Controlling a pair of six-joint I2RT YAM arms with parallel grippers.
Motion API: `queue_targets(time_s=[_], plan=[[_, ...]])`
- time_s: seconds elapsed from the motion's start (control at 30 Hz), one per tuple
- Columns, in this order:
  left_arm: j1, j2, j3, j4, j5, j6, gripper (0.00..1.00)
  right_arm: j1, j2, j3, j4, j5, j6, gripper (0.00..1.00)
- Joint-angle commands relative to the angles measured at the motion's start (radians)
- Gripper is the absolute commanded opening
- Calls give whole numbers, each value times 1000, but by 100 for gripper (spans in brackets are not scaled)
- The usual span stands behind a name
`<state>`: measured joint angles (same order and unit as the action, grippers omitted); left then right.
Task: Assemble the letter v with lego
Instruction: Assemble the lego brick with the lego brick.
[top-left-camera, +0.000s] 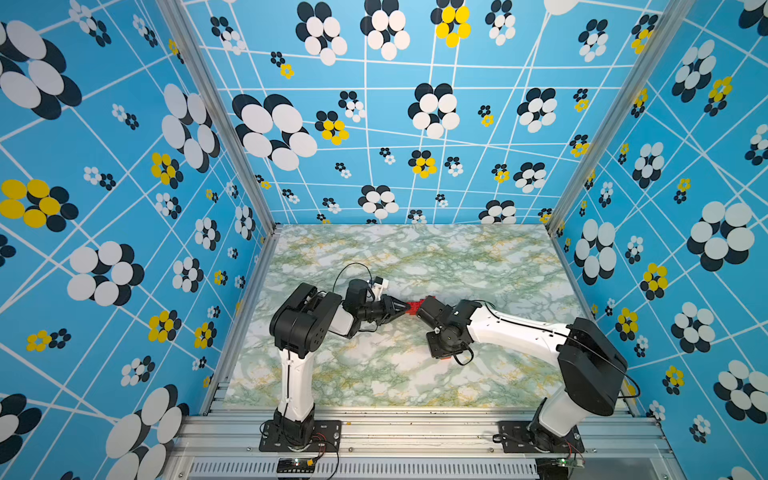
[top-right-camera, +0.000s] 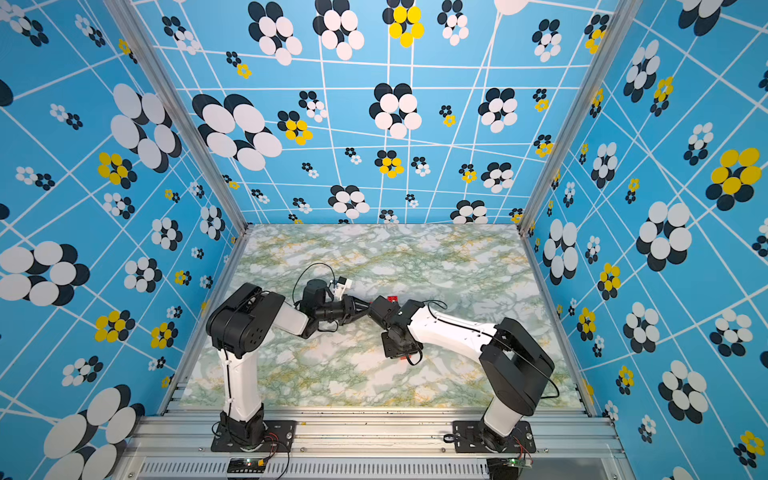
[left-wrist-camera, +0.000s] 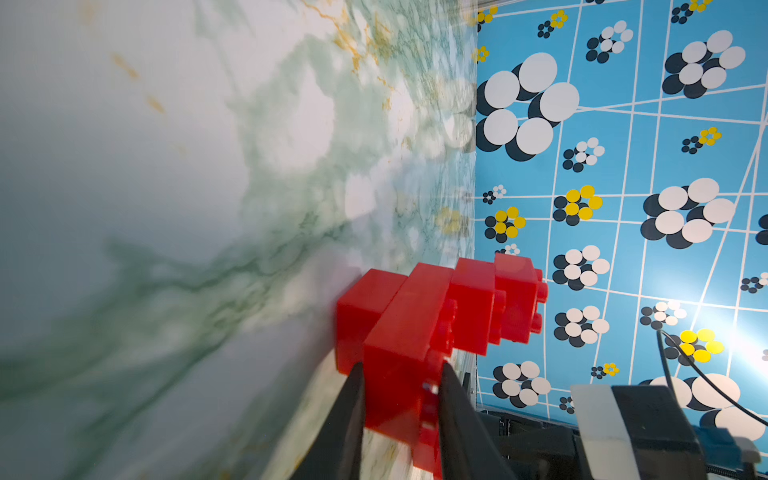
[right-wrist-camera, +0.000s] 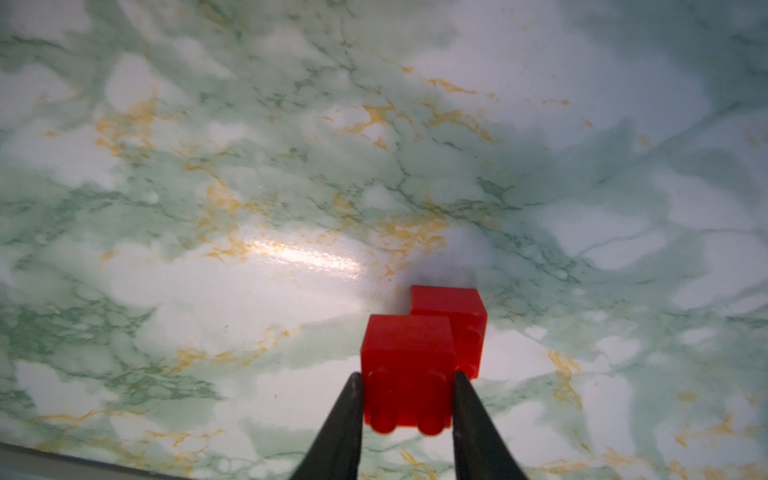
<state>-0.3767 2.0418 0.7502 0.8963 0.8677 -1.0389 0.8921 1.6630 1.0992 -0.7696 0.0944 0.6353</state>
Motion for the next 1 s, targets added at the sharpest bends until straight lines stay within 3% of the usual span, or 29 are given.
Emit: queue_targets(time_s=[0.0, 0.63, 0.8, 0.97], plan=[[-8, 5, 13, -43, -18, 8, 21, -6, -2, -22, -2, -8, 31, 23], [-14, 1, 17, -49, -22, 7, 21, -10, 28, -57, 36, -12, 77, 20], [-17, 3, 18, -52, -24, 8, 21, -12, 1, -43, 35, -11, 87, 28], [-18, 4, 19, -50, -26, 7, 21, -13, -2, 18, -2, 23, 89, 28]])
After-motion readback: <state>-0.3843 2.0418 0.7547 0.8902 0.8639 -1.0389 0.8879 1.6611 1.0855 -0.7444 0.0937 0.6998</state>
